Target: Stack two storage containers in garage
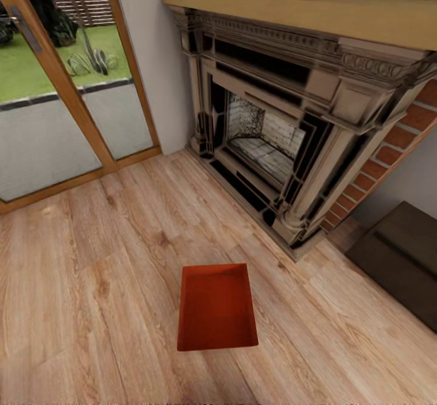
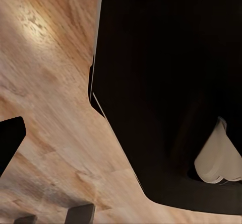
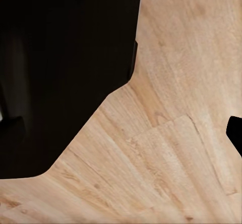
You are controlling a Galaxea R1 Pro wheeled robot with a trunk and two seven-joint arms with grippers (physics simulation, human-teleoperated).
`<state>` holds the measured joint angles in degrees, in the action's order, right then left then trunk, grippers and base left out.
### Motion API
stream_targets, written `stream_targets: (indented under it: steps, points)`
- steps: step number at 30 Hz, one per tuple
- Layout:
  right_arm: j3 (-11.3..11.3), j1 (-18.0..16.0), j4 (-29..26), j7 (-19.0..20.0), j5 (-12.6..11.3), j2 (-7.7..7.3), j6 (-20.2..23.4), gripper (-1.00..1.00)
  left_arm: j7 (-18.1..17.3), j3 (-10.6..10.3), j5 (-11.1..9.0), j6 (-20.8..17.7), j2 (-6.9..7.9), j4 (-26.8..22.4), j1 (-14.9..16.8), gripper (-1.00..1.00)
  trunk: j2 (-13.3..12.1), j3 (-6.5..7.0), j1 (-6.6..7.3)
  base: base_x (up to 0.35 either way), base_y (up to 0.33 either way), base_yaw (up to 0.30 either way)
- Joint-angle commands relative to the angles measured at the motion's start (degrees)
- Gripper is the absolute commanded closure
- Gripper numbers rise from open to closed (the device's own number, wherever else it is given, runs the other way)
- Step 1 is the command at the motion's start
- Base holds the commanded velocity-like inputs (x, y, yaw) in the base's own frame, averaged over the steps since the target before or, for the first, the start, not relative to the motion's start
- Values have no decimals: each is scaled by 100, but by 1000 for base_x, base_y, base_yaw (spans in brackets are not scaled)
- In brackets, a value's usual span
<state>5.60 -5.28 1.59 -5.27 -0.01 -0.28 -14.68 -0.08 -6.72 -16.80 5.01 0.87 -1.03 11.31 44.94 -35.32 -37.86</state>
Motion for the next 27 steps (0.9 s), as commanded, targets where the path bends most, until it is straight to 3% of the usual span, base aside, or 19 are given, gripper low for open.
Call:
stream_targets:
  steps: [1,27]
  points:
    - [46,-6,17,-27,1,1,-24,-100,-1,-51,-51,18,0,5,2,-100,4,-13,-1,0,0,0]
    - [47,-7,17,-34,1,1,-21,-100,-3,-18,-94,11,9,14,2,-100,4,-252,-1,0,0,0]
